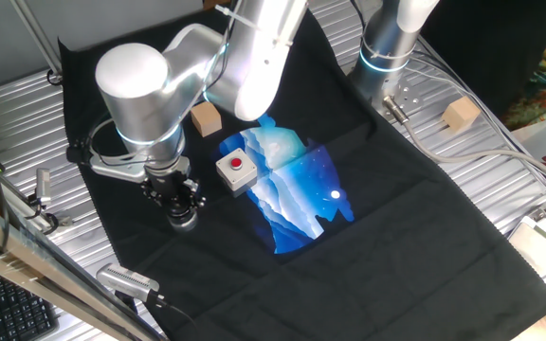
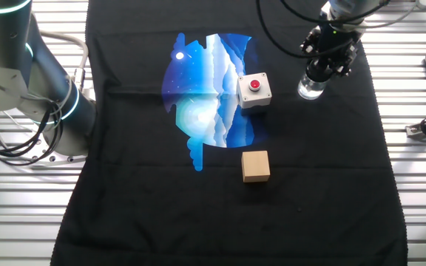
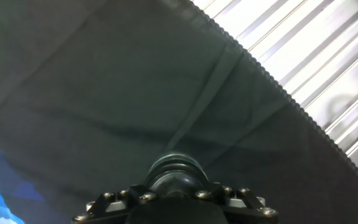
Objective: Screw the lid onto the jar
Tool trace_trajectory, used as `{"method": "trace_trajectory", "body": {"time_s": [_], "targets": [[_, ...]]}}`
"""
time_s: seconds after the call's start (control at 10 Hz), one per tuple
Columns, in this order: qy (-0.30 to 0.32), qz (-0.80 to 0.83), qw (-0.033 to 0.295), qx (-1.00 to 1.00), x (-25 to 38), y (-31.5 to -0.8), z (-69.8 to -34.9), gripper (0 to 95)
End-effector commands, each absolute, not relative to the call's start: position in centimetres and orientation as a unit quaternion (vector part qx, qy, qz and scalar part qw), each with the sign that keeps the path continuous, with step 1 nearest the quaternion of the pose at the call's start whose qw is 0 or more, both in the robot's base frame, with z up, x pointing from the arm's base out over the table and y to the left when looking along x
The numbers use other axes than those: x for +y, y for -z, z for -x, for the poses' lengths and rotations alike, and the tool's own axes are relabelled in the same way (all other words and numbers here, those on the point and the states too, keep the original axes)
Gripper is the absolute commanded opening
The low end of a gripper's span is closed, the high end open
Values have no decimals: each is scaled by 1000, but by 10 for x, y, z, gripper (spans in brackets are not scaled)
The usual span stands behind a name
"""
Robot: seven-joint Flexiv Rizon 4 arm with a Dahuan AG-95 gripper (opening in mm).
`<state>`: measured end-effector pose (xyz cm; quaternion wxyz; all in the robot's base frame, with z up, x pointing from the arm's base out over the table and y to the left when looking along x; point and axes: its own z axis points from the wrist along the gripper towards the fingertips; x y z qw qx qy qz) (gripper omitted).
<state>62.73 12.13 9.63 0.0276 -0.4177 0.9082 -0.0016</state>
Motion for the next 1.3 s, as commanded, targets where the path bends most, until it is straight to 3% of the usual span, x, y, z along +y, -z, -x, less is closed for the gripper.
{"method": "trace_trajectory", "body": {"time_s": [0.1,1.3], "targets": [[1,417,22,909,120,-97,-625,0],[-4,377,15,926,118,-98,-626,0]]}}
